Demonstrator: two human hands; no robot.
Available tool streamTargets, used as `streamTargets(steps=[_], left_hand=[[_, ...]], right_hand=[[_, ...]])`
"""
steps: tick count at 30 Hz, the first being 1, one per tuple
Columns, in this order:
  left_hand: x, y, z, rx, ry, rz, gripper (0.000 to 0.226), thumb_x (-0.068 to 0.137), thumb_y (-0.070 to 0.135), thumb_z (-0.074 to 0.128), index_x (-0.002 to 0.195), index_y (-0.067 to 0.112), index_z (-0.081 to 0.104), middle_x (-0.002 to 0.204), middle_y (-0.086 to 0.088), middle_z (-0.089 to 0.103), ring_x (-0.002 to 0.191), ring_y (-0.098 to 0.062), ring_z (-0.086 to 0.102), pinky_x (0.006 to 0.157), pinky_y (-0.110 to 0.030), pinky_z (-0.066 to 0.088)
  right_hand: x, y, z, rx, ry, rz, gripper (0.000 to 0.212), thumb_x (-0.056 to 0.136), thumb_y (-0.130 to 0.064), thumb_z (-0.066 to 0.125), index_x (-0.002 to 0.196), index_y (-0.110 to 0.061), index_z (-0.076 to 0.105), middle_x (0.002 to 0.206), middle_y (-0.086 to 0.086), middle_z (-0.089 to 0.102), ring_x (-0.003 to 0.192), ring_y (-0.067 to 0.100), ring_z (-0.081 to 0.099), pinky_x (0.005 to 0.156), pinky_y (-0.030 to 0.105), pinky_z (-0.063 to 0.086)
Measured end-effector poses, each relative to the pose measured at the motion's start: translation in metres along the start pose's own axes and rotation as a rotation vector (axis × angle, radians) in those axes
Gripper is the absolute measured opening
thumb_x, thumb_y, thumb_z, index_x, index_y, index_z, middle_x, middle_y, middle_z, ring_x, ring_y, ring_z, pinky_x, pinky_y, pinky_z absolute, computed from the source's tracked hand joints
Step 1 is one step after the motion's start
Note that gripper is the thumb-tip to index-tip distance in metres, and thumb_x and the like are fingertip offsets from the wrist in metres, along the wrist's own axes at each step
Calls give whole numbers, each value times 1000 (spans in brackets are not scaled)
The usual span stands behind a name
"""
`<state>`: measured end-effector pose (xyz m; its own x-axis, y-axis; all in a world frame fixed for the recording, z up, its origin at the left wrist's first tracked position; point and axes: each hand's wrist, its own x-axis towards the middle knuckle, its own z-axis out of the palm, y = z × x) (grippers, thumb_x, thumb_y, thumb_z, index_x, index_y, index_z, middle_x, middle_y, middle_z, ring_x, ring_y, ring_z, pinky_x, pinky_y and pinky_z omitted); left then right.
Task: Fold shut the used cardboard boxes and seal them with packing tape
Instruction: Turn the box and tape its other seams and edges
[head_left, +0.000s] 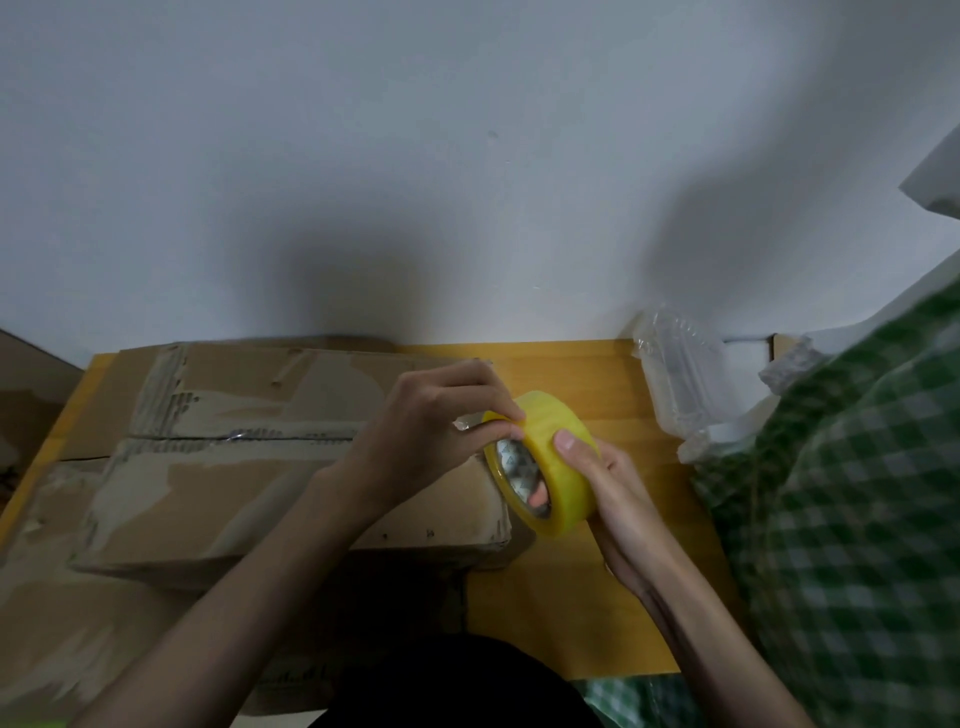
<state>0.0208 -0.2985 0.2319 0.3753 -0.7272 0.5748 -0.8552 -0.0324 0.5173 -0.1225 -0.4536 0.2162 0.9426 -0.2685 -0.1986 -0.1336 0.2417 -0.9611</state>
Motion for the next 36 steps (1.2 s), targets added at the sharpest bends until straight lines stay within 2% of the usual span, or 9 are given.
streamTargets(steps=[7,12,16,18,22,25,27,31,36], left_hand=[[-2,1,0,30,-6,-73,15,90,24,72,92,9,72,94,3,64,86,-11,63,73,-33,53],[-4,5,-2,52,48,-46,9,87,13,77,91,5,74,92,-2,67,83,-14,65,71,-33,53],[-5,10,1,72,25,37,8,90,12,75,92,4,75,93,-6,66,86,-18,65,73,-35,53],[-5,9,3,68,10,27,10,91,14,75,96,5,75,97,-5,66,89,-18,66,76,-35,53],[-5,5,5,50,30,-32,19,89,20,75,103,7,77,100,-1,69,92,-13,67,78,-34,55],[-6,4,5,57,57,-45,22,88,26,75,100,7,78,97,-1,70,88,-12,67,73,-33,56],[-8,6,6,60,81,-35,22,88,27,75,95,7,79,95,-2,71,86,-13,69,71,-35,57],[-8,10,6,62,111,25,14,87,17,79,88,3,79,92,-5,72,84,-17,70,69,-37,57],[-5,8,3,61,71,22,10,87,12,79,89,3,76,92,-6,70,87,-16,67,72,-36,55]], right_hand=[[-2,-2,-1,23,22,-27,42,85,-52,61,80,-13,76,70,23,69,73,30,66,77,38,55],[-3,-3,-5,48,-13,-13,39,82,-48,62,75,-11,75,71,23,69,76,35,64,83,44,53],[1,-9,-9,6,-156,22,34,80,-32,58,91,-2,70,80,23,69,77,33,63,76,45,50],[2,-10,-6,-29,-140,29,37,84,-34,58,95,1,66,79,22,69,76,32,63,73,43,51],[2,-8,0,-34,-42,34,47,87,-54,60,84,-9,70,71,19,68,70,28,63,76,38,53],[1,-7,-1,-17,-54,37,41,87,-51,62,83,-11,72,73,21,68,75,31,63,81,43,51],[0,-8,-3,-11,-68,43,36,84,-49,65,85,-14,73,76,19,68,75,28,63,77,41,49],[-1,-13,-8,42,-137,63,27,79,-42,68,87,-18,76,80,14,68,75,22,64,70,32,51],[0,-14,-10,67,-157,68,26,75,-39,69,86,-17,76,80,15,68,75,23,64,68,33,50]])
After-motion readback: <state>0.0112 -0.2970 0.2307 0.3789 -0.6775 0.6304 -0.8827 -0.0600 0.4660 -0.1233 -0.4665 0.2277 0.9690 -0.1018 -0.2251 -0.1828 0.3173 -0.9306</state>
